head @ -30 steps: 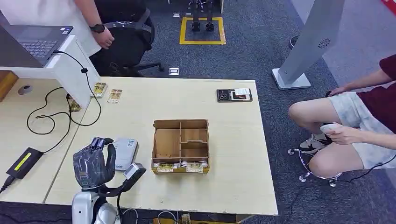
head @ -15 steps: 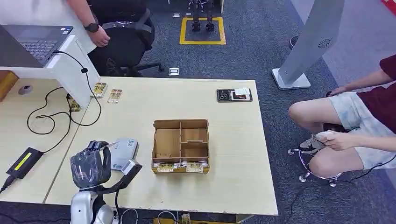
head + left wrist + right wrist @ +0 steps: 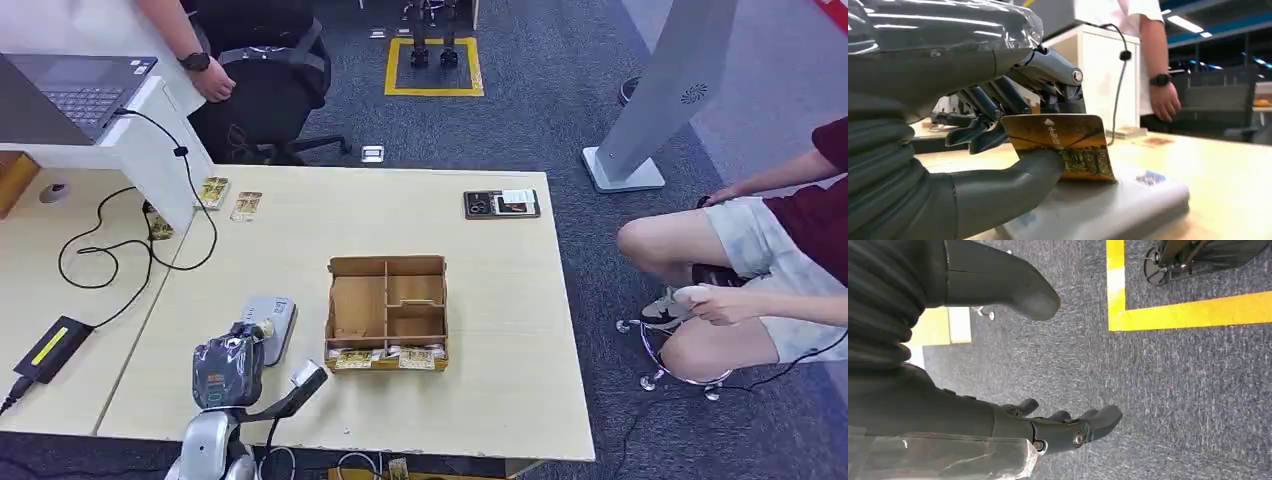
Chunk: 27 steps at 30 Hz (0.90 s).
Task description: Pass the card to the sensor for recognition and then transmit it.
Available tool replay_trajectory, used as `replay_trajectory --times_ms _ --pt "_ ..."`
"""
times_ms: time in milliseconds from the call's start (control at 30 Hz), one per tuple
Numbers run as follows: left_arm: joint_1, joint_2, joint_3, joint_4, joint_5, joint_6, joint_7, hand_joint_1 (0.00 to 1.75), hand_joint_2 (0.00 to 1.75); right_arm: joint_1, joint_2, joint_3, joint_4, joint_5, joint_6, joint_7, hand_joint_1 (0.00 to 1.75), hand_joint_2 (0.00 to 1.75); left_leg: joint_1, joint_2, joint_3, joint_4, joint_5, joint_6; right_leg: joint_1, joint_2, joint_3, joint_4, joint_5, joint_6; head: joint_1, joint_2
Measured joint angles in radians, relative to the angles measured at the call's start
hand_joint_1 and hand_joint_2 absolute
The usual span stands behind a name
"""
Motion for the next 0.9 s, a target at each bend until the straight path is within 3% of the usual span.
replay_trajectory --times_ms 767,833,900 --pt "-0.040 0.036 -0.080 0.069 0.013 -0.043 0.021 1.75 1.75 0.002 -0.002 0.010 0.000 -0.012 0.006 0.000 0.00 1.75 0.000 -0.001 0.011 0.000 0.000 0.000 0.000 -0.001 0.012 0.000 0.000 0.000 0.000 0.000" --pt "-0.040 0.036 -0.080 0.069 0.022 -0.033 0.021 1.75 1.75 0.002 -0.002 0.010 0.000 -0.015 0.006 0.000 0.00 1.75 0.000 -0.001 0.011 0.000 0.000 0.000 0.000 -0.001 0.012 0.000 0.000 0.000 0.000 0.000" --pt "-0.036 0.036 -0.080 0.069 0.043 0.018 0.017 1.75 1.75 0.003 -0.002 0.011 0.000 -0.016 0.002 0.000 0.00 1.75 0.000 0.000 0.011 0.000 0.000 0.000 0.000 0.000 0.012 0.000 0.000 0.000 0.000 0.000"
